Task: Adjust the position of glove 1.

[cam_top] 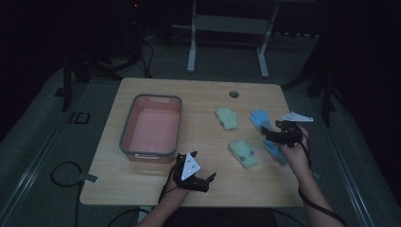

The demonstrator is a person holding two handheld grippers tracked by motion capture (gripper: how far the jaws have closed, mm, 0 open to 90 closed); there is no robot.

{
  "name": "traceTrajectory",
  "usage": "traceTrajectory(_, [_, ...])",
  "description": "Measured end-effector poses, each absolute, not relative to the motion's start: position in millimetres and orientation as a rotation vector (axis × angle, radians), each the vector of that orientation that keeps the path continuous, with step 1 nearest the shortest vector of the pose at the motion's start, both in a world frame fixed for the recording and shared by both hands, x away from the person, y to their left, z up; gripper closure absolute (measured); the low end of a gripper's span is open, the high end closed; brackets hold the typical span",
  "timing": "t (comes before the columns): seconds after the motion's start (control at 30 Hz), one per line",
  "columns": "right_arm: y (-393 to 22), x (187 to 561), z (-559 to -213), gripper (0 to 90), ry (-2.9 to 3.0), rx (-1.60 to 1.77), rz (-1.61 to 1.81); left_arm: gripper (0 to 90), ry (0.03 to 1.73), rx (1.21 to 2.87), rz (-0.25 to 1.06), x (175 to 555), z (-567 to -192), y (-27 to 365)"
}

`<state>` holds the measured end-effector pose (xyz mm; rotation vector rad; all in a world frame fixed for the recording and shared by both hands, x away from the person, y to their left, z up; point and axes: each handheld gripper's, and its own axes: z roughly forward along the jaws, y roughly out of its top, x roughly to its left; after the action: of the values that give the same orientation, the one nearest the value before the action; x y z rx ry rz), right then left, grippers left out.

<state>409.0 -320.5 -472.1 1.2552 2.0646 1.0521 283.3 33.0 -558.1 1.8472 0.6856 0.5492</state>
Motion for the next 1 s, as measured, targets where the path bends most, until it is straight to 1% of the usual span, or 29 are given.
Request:
traceTrajectory(0.07, [-315.9, 411.2, -471.6, 30.4, 2.080, 1.246, 1.064, 0.0, 0.685, 1.848, 0.548, 283.3, -558.0, 33.1])
traceTrajectory(0.13, [-311.8, 413.1, -471.1, 35.8, 2.085, 1.240, 1.077, 0.0, 0.686, 1.846, 0.547, 283.4, -558.1, 33.2])
traceTrajectory(0.4, [-293.9, 421.9, -468.1, 38.8, 2.129, 1.198, 1.091, 0.0, 0.682, 1.836, 0.553, 282.3, -558.2, 33.7])
traceTrajectory(0.5, [-284.3, 425.5, -468.8, 41.4, 2.158, 1.173, 1.074, 0.0, 0.681, 1.837, 0.551, 282.0, -558.2, 34.0])
traceTrajectory(0.53, [-280.9, 426.3, -469.1, 43.9, 2.161, 1.164, 1.069, 0.0, 0.679, 1.836, 0.553, 281.7, -558.2, 34.3])
traceTrajectory(0.6, [-274.1, 428.6, -470.1, 44.2, 2.183, 1.145, 1.069, 0.0, 0.678, 1.833, 0.550, 281.5, -558.2, 34.4])
traceTrajectory(0.73, [-261.3, 434.8, -470.3, 52.5, 2.215, 1.104, 1.091, 0.0, 0.680, 1.827, 0.555, 281.0, -558.3, 34.5])
traceTrajectory(0.83, [-251.0, 441.9, -469.7, 55.7, 2.259, 1.087, 1.114, 0.0, 0.676, 1.829, 0.559, 280.7, -558.3, 34.0])
traceTrajectory(1.0, [-234.9, 454.7, -468.7, 55.7, 2.283, 1.049, 1.110, 0.0, 0.676, 1.832, 0.554, 281.1, -558.2, 34.2])
